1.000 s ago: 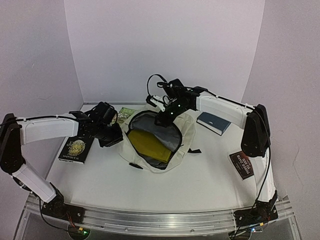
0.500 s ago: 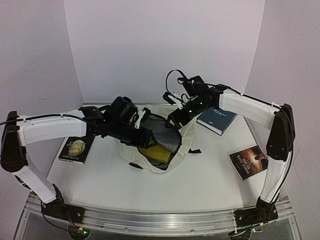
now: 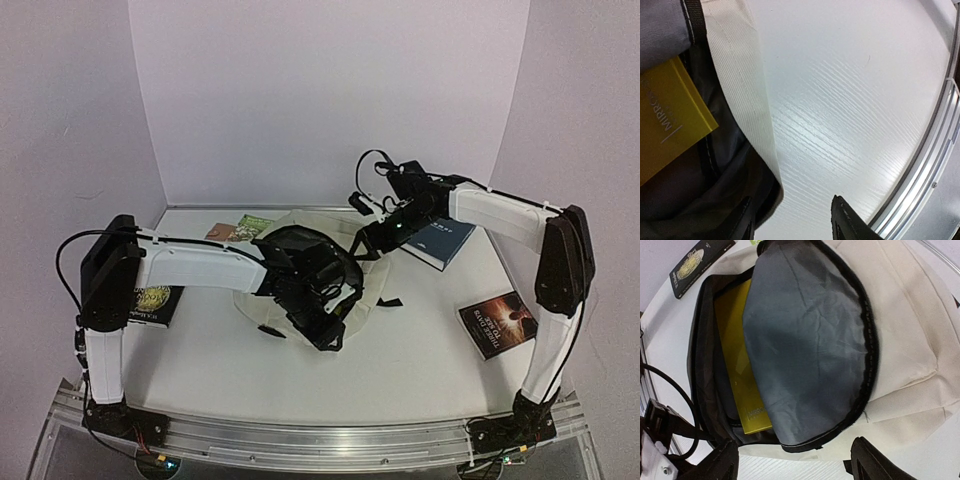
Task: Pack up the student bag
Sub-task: Adjust the student bag at the center of the board, then pick up the book from the center of the board.
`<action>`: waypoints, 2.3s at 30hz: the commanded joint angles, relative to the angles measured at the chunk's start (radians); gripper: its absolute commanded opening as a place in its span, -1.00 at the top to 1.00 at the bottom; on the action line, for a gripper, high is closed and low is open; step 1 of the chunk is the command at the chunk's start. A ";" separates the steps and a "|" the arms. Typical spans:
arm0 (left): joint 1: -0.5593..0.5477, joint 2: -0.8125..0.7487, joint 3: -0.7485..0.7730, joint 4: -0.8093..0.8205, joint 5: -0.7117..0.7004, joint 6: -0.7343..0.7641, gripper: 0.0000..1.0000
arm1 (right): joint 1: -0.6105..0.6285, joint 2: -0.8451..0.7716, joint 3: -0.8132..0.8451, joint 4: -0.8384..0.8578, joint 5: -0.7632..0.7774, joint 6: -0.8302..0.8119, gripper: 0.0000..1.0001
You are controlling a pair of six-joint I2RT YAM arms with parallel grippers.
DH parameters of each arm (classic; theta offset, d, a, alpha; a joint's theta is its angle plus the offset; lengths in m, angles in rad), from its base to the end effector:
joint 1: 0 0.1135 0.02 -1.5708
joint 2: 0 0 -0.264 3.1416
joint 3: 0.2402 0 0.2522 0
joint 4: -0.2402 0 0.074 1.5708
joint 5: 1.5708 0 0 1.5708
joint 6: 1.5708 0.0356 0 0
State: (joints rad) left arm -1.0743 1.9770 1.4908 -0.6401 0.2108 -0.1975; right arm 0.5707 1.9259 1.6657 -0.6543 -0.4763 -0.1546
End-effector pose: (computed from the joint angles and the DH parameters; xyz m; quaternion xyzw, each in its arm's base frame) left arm 0.1915 -0.3691 0.1964 0.4328 0.8684 -0.2127 0.1154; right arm 0.3517 0.2452 0.2723 -0.3974 0.8331 0.2832 0.2603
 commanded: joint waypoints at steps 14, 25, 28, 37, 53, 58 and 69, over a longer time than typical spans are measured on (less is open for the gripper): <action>0.060 -0.192 0.096 0.097 -0.069 -0.025 1.00 | -0.068 -0.060 0.026 0.006 -0.017 0.010 -0.51; 0.145 -0.173 -0.040 0.157 -0.065 -0.144 0.99 | -0.088 -0.082 0.024 0.006 0.005 0.006 -0.51; 0.169 -0.175 -0.104 0.258 -0.017 -0.224 0.99 | -0.088 -0.084 0.015 0.006 0.004 0.006 -0.51; 0.173 -0.214 -0.069 0.202 -0.052 -0.216 -0.01 | -0.092 -0.101 0.024 0.004 0.067 0.021 -0.53; 0.344 -0.334 0.006 0.186 -0.142 -0.347 -0.99 | -0.343 0.011 0.040 0.074 0.380 -0.118 -0.57; 0.398 -0.331 0.087 0.119 -0.131 -0.524 -0.99 | -0.322 0.059 0.059 0.093 0.525 -0.169 -0.55; 0.451 -0.392 0.101 -0.001 -0.285 -0.632 -0.99 | -0.276 0.178 0.001 0.244 0.660 -0.334 -0.53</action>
State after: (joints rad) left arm -0.6542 1.6482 1.5902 -0.5905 0.0044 -0.7579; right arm 0.2947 2.0550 1.6856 -0.4960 0.1089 -0.4139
